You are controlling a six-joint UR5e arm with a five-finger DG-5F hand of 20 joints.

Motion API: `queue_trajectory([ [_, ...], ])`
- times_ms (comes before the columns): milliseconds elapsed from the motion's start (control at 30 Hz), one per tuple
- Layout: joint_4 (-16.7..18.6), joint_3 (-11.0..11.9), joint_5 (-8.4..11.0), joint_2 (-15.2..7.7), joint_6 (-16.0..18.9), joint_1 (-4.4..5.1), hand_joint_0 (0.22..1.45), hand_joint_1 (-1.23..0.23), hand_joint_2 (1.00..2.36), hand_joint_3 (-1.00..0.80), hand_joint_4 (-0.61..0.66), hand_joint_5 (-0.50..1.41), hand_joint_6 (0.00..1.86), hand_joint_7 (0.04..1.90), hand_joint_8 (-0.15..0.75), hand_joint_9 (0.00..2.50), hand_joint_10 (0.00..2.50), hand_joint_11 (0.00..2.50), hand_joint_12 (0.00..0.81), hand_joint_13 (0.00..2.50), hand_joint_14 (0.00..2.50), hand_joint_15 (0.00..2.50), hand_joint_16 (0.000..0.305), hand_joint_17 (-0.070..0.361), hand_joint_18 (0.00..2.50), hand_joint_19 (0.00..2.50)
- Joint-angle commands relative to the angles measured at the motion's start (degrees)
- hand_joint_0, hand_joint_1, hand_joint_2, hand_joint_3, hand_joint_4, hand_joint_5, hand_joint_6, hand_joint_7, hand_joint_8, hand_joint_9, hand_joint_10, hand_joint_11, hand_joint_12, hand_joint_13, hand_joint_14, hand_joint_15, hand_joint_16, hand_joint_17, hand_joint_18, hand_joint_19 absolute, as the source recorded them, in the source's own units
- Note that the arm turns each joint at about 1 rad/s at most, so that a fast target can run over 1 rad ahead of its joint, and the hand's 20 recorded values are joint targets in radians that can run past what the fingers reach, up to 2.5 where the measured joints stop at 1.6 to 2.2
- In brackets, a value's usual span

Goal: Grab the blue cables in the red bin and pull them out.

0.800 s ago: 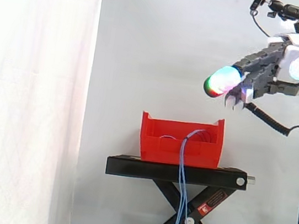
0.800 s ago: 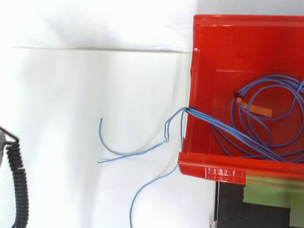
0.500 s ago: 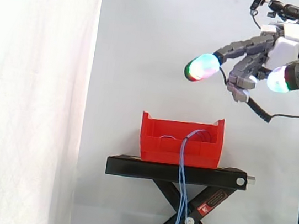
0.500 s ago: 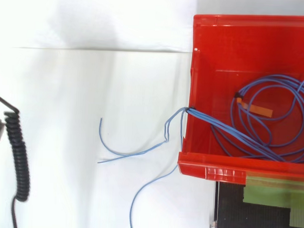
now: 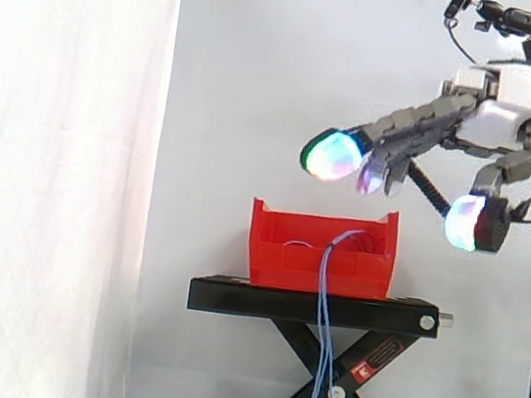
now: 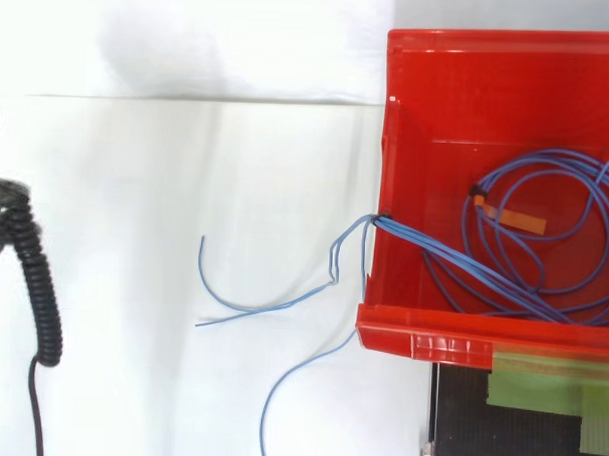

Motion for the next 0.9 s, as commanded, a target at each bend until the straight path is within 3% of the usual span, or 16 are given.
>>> queue_trajectory([
  [0,0.4,-0.1,0.25,-1.3,-39.1,0.22,0.63,-1.04,1.0,-1.0,0.16,0.35,0.01,0.21,0.305,0.68,0.02,0.66,0.403,0.55,0.02,0.47,0.057,0.129,0.67,0.69],
  [33,0.4,0.0,0.25,-2.0,-41.8,0.13,0.63,-1.03,1.0,-1.0,0.16,0.35,0.01,0.22,0.305,0.69,0.02,0.67,0.4,0.54,0.02,0.46,0.057,0.128,0.66,0.7],
  [67,0.4,0.0,0.25,-2.0,-41.8,0.13,0.63,-1.03,1.0,-1.0,0.16,0.36,0.01,0.22,0.306,0.69,0.02,0.68,0.399,0.54,0.02,0.46,0.057,0.128,0.66,0.69],
  [133,0.2,-0.1,0.78,-2.0,-47.0,0.31,0.63,-1.03,1.0,-1.0,0.16,0.36,0.01,0.22,0.304,0.7,0.02,0.67,0.397,0.5,0.02,0.42,0.056,0.127,0.61,0.66],
  [200,0.2,0.0,1.13,-2.0,-48.6,0.39,0.64,-1.03,1.0,-1.0,0.16,0.37,0.01,0.23,0.302,0.68,0.02,0.63,0.398,0.48,0.02,0.4,0.057,0.127,0.58,0.63],
  [233,0.2,0.0,2.1,-2.0,-52.5,0.57,0.64,-1.03,1.0,-1.0,0.16,0.37,0.01,0.23,0.298,0.67,0.02,0.62,0.398,0.46,0.02,0.39,0.057,0.129,0.56,0.61],
  [333,0.2,-0.1,2.89,-2.0,-55.9,0.75,0.64,-1.03,1.0,-1.0,0.16,0.38,0.01,0.23,0.298,0.65,0.02,0.61,0.398,0.43,0.02,0.37,0.057,0.129,0.53,0.61],
  [400,0.2,-0.1,3.68,-2.0,-61.1,0.75,0.64,-1.02,1.0,-1.0,0.16,0.38,0.01,0.23,0.298,0.64,0.02,0.61,0.401,0.42,0.02,0.37,0.058,0.13,0.52,0.61],
  [567,0.4,-0.1,5.52,-2.0,-68.2,0.75,0.65,-1.02,1.0,-1.0,0.17,0.41,0.01,0.24,0.297,0.64,0.02,0.62,0.401,0.41,0.02,0.37,0.058,0.131,0.5,0.61],
  [667,1.9,-0.1,7.11,-4.5,-73.8,0.75,0.66,-1.02,1.0,-1.0,0.17,0.42,0.01,0.24,0.294,0.64,0.02,0.61,0.399,0.41,0.01,0.37,0.058,0.13,0.5,0.62],
  [867,7.5,-0.1,7.02,-8.2,-76.0,0.04,0.67,-1.01,1.0,-1.0,0.17,0.44,0.01,0.25,0.289,0.64,0.02,0.62,0.397,0.41,0.01,0.37,0.058,0.129,0.49,0.62],
])
